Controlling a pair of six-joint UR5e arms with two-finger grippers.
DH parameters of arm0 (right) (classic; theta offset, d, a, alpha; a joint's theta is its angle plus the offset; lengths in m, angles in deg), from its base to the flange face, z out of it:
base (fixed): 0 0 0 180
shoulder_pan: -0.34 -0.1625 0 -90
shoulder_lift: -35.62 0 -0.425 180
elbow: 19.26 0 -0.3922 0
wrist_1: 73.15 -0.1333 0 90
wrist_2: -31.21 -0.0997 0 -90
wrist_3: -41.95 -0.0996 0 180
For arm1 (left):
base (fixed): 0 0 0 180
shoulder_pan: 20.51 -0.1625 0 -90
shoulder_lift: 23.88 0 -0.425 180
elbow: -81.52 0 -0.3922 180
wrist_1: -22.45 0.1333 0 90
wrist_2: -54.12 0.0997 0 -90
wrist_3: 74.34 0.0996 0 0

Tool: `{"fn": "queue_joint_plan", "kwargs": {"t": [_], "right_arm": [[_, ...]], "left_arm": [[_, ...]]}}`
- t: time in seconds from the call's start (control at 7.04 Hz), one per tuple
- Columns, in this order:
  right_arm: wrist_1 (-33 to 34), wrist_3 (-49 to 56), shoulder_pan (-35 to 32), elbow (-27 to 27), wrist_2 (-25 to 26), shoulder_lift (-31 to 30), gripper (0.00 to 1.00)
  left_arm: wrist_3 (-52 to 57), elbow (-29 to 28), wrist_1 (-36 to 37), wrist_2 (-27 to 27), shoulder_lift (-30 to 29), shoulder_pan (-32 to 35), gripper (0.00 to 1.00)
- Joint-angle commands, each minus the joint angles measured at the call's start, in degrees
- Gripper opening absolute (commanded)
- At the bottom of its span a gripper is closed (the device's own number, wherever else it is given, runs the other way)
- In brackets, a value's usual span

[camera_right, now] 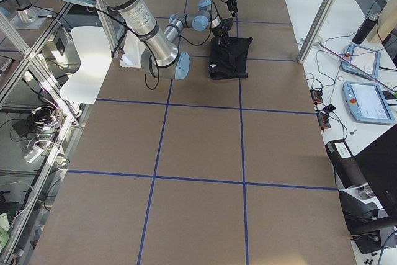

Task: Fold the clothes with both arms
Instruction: 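Press the folded shirt flat with the right gripper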

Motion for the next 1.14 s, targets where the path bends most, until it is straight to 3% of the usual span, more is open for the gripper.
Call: {"fn": "queue_joint_plan", "kwargs": {"t": [0.0,0.14,0.28,0.57,0.71,0.85,0.99], "right_arm": [[-0.3,4.9,-1.4,0.1,1.0,-0.8,0.13],[-0.5,6.4,-3.3,0.2,1.1,-1.6,0.03],[-3.2,9.6,-5.7,1.4,1.0,-2.0,0.0],[-22.9,15.4,-10.4,13.4,1.0,-2.0,0.0],[-24.4,17.3,-12.2,13.9,0.2,-1.7,0.0],[-24.4,18.8,-14.2,12.7,-3.9,-1.5,0.0],[-24.3,20.6,-15.8,10.3,-9.3,-1.8,0.22]], "left_arm": [[0.0,0.0,0.0,0.0,0.0,0.0,1.0],[0.0,0.0,0.0,0.0,0.0,0.0,1.0],[0.0,0.0,0.0,0.0,0.0,0.0,1.0],[0.0,0.1,0.0,0.0,0.0,0.0,1.0],[0.0,0.1,0.0,0.0,0.0,0.0,1.0],[0.0,0.0,0.2,0.0,0.0,0.0,1.0],[0.0,0.1,0.2,-0.1,0.0,0.0,1.0]]}}
